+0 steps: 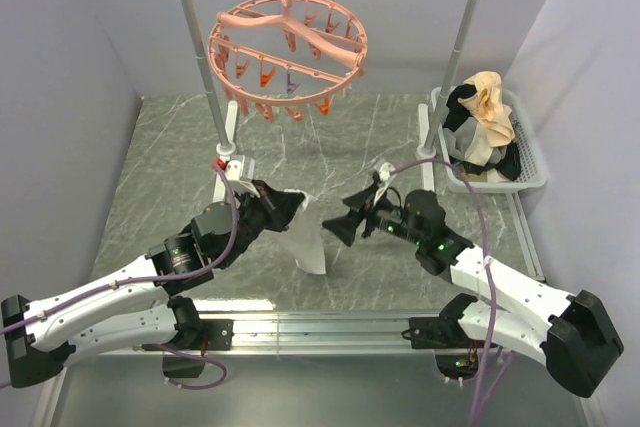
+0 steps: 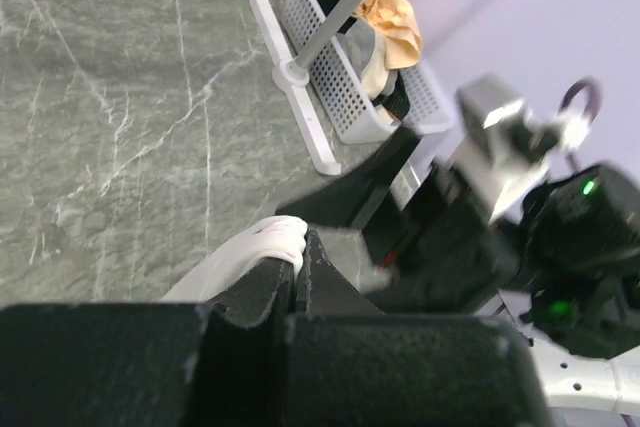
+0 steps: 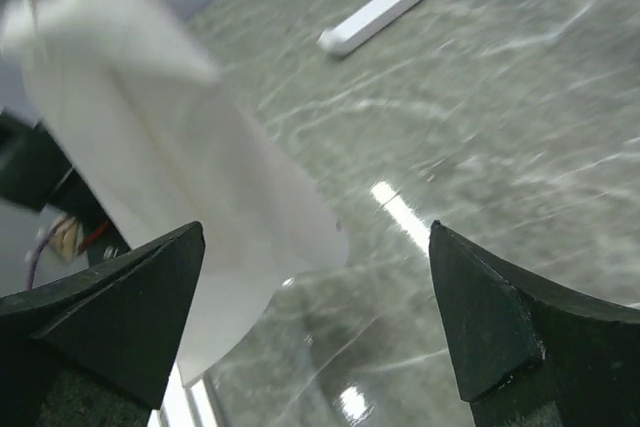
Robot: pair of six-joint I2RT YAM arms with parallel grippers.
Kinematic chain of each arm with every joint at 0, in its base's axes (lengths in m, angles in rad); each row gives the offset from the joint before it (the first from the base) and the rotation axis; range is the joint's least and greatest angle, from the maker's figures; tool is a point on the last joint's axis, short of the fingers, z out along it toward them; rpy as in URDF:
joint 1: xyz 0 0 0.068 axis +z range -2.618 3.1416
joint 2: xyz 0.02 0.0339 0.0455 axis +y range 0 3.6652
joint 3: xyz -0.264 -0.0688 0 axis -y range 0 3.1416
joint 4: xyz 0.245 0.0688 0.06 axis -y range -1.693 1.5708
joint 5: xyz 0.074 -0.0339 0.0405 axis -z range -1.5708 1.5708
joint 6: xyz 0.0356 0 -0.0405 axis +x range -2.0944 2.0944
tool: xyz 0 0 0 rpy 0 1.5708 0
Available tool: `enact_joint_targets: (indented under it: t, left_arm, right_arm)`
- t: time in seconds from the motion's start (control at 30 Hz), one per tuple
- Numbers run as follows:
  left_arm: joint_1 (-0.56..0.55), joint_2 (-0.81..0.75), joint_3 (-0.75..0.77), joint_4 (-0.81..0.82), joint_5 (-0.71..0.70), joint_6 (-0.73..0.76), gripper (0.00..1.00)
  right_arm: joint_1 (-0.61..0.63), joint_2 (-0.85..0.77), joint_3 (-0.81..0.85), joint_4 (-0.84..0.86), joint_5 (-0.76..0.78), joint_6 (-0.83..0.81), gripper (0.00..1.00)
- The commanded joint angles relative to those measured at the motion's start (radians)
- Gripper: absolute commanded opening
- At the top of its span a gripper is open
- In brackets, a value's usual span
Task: Remove the underwear clipped to the hanger
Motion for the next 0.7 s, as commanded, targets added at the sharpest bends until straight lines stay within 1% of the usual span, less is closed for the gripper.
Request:
enact_joint_targets:
  t: [0.0, 0.07, 0.2, 0.3, 0.33, 0.4, 0.53, 0.6, 0.67]
  left_arm:
    - [-0.005, 0.007, 0.067, 0.007, 0.009, 0.014, 0.0]
    - [-0.004, 0.018, 0.072, 0.016, 0.028, 0.008, 0.0]
    - [-0.005, 0.05, 0.084, 0.051, 0.068, -0.006, 0.0]
    - [-0.004, 0.076, 0.107, 0.058, 0.1, -0.019, 0.0]
    - [-0.005, 0.077, 0.115, 0.073, 0.114, -0.028, 0.0]
    - [-0.007, 0.079, 0.119, 0.093, 0.154, -0.041, 0.0]
    - [-0.005, 0.074, 0.127, 0.113, 0.186, -0.065, 0.0]
    - [-0.005, 0.067, 0.131, 0.12, 0.203, -0.073, 0.0]
    - [-0.007, 0.062, 0.139, 0.119, 0.216, -0.087, 0.0]
  right_arm:
    - [0.071, -0.059, -0.05, 0.122, -0.006, 0.004, 1.0]
    - [0.125, -0.068, -0.066, 0.137, 0.019, 0.001, 1.0]
    - [0.192, -0.047, -0.061, 0.18, 0.046, 0.017, 1.0]
    - [0.268, -0.009, -0.037, 0.206, 0.187, 0.007, 1.0]
    - [0.282, 0.001, -0.035, 0.219, 0.282, 0.004, 1.0]
    - [0.309, 0.021, -0.026, 0.248, 0.379, -0.002, 1.0]
    - [0.335, 0.067, -0.024, 0.312, 0.516, 0.0, 1.0]
    - [0.354, 0.096, -0.024, 0.334, 0.626, -0.003, 1.0]
    - [0.374, 0.107, -0.034, 0.361, 0.703, 0.007, 1.0]
